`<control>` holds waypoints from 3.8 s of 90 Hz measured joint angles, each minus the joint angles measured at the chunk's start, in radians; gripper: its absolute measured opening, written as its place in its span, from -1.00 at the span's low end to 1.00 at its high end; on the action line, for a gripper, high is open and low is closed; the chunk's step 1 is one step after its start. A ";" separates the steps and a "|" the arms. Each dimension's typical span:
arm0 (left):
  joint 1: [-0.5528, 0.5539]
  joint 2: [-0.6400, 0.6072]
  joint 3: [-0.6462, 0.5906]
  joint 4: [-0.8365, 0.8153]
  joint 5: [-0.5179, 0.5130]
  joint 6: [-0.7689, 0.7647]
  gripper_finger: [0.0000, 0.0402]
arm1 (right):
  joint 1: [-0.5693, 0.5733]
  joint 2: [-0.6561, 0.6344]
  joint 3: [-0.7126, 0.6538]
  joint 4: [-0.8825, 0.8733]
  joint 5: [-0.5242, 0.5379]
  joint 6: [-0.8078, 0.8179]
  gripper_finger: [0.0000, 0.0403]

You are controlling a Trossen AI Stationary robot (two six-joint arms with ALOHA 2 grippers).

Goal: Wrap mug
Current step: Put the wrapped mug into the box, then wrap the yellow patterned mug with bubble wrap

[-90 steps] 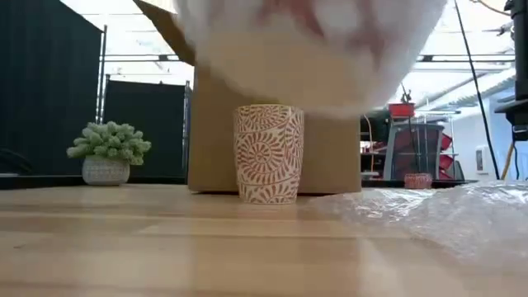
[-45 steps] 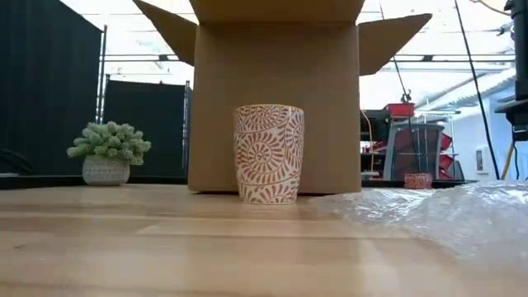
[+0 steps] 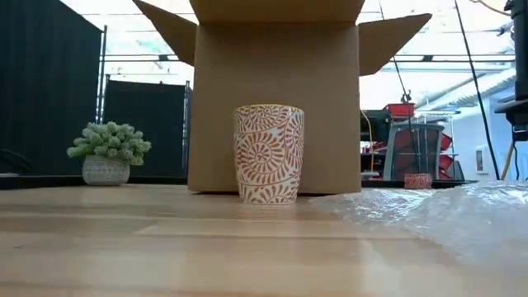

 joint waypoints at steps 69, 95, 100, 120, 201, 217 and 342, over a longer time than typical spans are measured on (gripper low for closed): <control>0.107 0.001 -0.146 0.008 -0.011 -0.098 -0.17 | -0.700 0.376 -0.001 -0.285 -0.650 0.235 -0.94; 0.107 0.001 -0.146 0.019 -0.009 -0.059 -0.17 | -0.712 0.535 -0.001 -0.287 -0.659 0.306 -0.88; 0.107 0.001 -0.146 0.020 -0.008 -0.059 -0.17 | -0.712 0.552 -0.001 -0.291 -0.656 0.346 -0.84; 0.108 0.001 -0.146 0.023 -0.005 -0.059 -0.17 | -0.714 0.578 0.000 -0.277 -0.658 0.353 -0.50; 0.108 0.001 -0.146 0.016 0.028 -0.084 -0.17 | -0.584 -0.008 0.002 -0.379 -0.695 0.312 0.24; 0.108 0.001 -0.146 0.016 0.036 -0.086 -0.17 | -0.397 -0.059 0.001 -0.513 -0.631 0.353 0.24; 0.062 0.178 -0.145 0.344 0.057 -0.341 -0.17 | 0.520 -0.081 -1.204 -0.061 0.032 1.692 0.24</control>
